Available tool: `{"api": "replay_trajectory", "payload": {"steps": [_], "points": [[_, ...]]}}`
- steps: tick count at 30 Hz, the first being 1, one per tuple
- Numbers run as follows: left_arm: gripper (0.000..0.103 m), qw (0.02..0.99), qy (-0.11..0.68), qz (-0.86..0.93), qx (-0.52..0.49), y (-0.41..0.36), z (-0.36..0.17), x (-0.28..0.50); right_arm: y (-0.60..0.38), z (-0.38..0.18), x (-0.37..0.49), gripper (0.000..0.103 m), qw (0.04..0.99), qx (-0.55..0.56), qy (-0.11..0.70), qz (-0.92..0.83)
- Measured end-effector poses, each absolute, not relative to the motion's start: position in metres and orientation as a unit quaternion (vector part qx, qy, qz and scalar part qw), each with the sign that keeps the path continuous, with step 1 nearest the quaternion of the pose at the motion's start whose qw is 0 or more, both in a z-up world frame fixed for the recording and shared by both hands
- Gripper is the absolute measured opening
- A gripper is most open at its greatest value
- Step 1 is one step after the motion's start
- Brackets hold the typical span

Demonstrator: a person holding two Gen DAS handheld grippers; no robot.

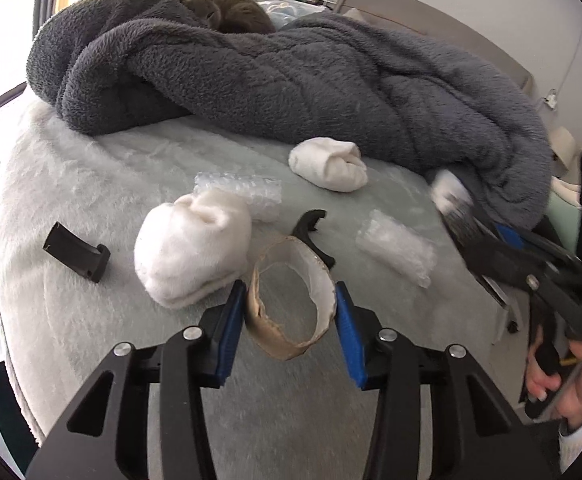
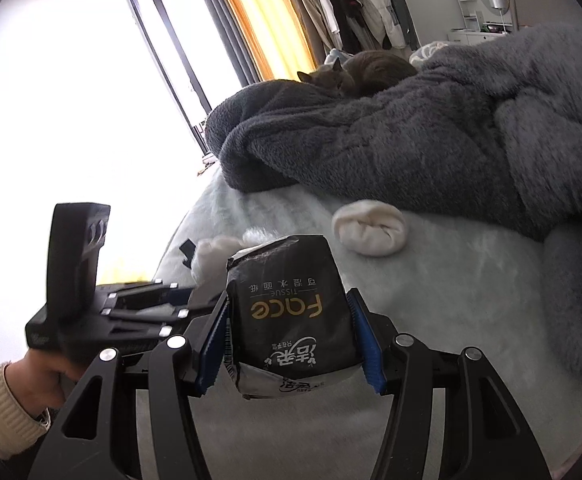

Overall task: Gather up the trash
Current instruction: 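Carry the tape roll and Face wrapper to the teal bin and release the tape roll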

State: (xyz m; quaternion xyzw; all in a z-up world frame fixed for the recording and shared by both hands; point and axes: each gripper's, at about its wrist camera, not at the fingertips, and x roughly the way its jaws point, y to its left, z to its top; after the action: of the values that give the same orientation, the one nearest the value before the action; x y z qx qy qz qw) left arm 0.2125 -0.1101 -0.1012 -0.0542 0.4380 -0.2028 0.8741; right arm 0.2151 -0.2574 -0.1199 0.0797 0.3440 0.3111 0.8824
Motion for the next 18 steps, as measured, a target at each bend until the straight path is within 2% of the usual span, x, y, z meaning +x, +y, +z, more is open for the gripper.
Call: {"api": "replay_trajectory", "payload": {"steps": [18], "points": [[0.047, 0.888, 0.401, -0.213, -0.069, -0.039, -0.075, 0.179, -0.170, -0.109, 0.234, 0.057, 0.880, 0.051, 0.352, 0.314]]}}
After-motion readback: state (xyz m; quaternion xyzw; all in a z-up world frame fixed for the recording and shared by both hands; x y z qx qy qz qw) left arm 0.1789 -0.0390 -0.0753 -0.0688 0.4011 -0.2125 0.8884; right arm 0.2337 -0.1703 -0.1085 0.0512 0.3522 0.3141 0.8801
